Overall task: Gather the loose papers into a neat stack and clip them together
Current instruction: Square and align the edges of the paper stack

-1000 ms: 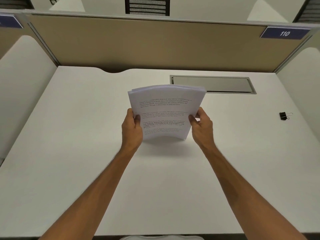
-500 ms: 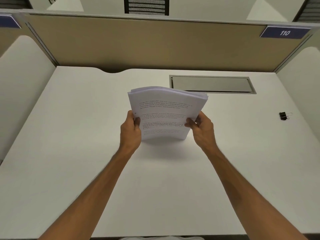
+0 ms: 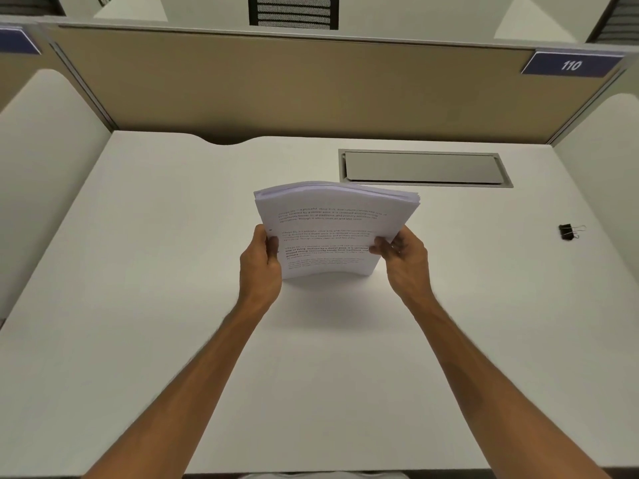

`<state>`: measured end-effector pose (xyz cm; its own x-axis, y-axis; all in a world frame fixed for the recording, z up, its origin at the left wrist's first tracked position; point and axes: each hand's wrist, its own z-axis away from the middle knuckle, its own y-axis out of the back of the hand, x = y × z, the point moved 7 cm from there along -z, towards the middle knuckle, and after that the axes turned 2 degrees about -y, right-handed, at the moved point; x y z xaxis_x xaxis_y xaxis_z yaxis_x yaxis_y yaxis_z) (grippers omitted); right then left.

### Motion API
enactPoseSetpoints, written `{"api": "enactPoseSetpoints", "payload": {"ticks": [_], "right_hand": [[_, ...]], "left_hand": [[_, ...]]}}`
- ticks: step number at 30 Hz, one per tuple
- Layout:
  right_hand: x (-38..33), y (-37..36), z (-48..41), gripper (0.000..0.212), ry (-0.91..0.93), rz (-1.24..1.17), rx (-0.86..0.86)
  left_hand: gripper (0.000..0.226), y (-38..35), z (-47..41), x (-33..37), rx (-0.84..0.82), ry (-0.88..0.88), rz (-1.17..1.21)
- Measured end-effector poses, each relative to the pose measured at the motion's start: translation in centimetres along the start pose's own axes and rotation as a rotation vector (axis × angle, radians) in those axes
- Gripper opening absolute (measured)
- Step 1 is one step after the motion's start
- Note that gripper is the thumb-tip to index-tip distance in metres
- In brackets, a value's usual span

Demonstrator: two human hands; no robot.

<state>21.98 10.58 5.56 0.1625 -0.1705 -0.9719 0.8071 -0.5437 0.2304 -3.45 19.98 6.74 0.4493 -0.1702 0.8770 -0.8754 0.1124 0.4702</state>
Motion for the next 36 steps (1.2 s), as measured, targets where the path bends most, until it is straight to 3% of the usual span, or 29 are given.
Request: {"api": "enactPoseSetpoints", "payload": {"ticks": [6,9,14,17,21,25,29,36], "right_hand": [[0.4,-0.3,-0.1,0.032,-0.041,0.042,-0.041],[0.3,0.0,-0.3,0.030,-0.031,0.094,-0.042],[-0.3,1.3,-0.5,0.021,-0.009,-0.019,-0.160],[0.7,2.8,0.6,0.035,-0.083,-0.187,-0.159],[2.9,2.6,3.4,0.058,-0.260,-0.648,-0.112],[3.0,0.5,5.7,0.052,-0.323,-0.902,-0.178],[2.1,0.3,5.9,0.044,-0.264,-0.774,-0.120],[2.0,4.8,4.6,0.027,-0.152,-0.467,-0.016]], "left_hand": [[0.020,-0.5,-0.1,-0.1,-0.078,0.045,0.066],[0.034,0.3,0.0,-0.2,-0.009,0.076,0.139],[0.054,2.1,0.0,0.7,0.062,0.079,0.302],[0.049,2.8,-0.4,0.6,0.089,0.138,0.443],[0.039,2.3,-0.5,0.4,0.110,0.278,0.617],[0.029,0.8,0.2,0.2,0.124,0.392,0.728],[0.030,-0.9,1.9,-0.4,0.102,0.478,0.807],[0.045,-1.2,2.9,-1.7,-0.117,0.457,1.042]]}}
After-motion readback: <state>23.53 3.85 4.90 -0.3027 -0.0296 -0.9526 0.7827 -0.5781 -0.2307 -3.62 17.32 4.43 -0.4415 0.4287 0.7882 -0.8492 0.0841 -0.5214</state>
